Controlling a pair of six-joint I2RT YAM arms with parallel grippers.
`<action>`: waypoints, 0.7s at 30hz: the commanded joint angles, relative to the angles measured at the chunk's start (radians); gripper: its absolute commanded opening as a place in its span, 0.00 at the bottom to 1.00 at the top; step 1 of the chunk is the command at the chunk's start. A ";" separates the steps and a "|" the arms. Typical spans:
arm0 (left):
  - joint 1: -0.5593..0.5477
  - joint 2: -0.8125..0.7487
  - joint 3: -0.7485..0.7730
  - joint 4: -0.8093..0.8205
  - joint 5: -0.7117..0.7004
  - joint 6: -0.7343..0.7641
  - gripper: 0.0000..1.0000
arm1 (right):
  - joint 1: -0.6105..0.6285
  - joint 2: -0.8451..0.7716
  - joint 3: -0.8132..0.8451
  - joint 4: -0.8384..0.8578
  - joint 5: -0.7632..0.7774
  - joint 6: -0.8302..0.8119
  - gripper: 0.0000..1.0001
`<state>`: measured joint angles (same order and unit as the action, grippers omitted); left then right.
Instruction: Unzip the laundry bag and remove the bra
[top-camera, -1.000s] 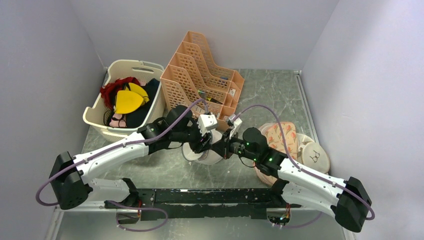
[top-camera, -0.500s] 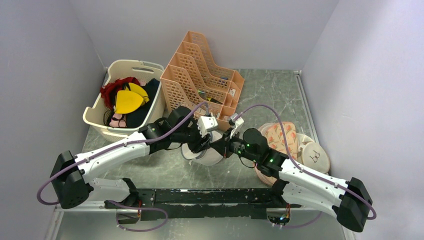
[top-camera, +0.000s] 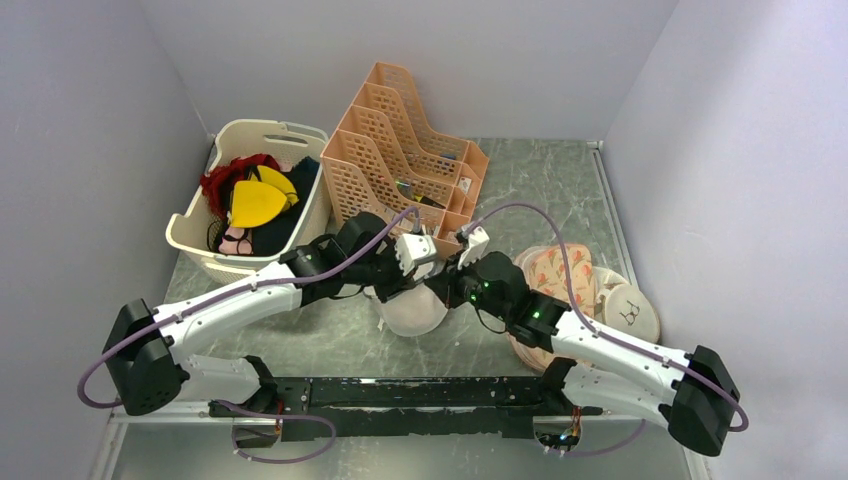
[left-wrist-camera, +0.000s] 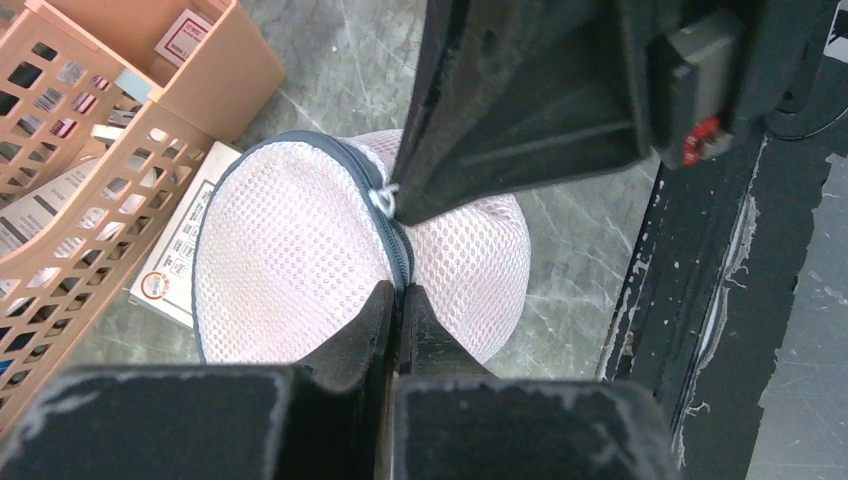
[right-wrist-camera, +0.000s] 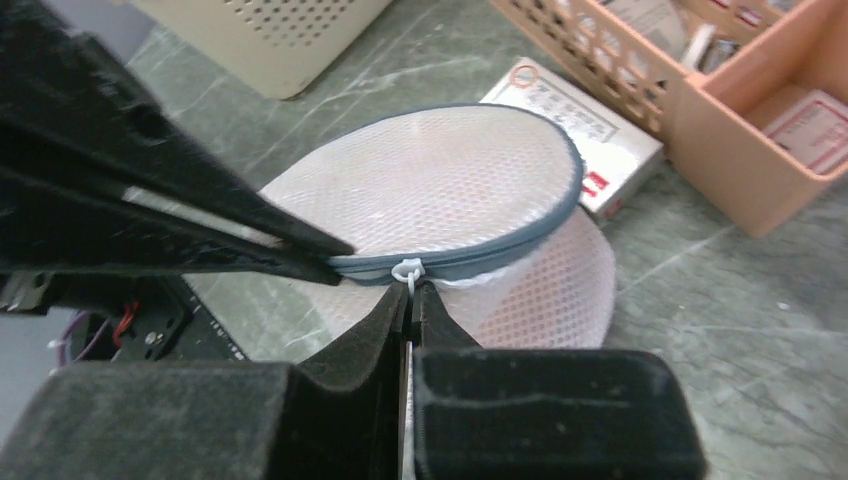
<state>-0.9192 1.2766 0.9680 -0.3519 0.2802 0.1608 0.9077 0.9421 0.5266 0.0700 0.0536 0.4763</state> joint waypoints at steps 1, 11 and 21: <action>-0.001 -0.046 0.012 -0.014 0.034 0.009 0.07 | -0.054 0.021 0.025 -0.056 0.181 0.025 0.00; -0.001 -0.085 -0.006 -0.001 -0.019 0.013 0.07 | -0.269 -0.070 -0.128 0.070 -0.054 0.053 0.00; -0.004 -0.030 0.027 -0.048 -0.097 0.011 0.43 | -0.255 -0.101 -0.131 0.162 -0.284 0.040 0.00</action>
<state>-0.9195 1.2221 0.9680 -0.3569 0.2550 0.1688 0.6476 0.8680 0.3965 0.1577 -0.1398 0.5213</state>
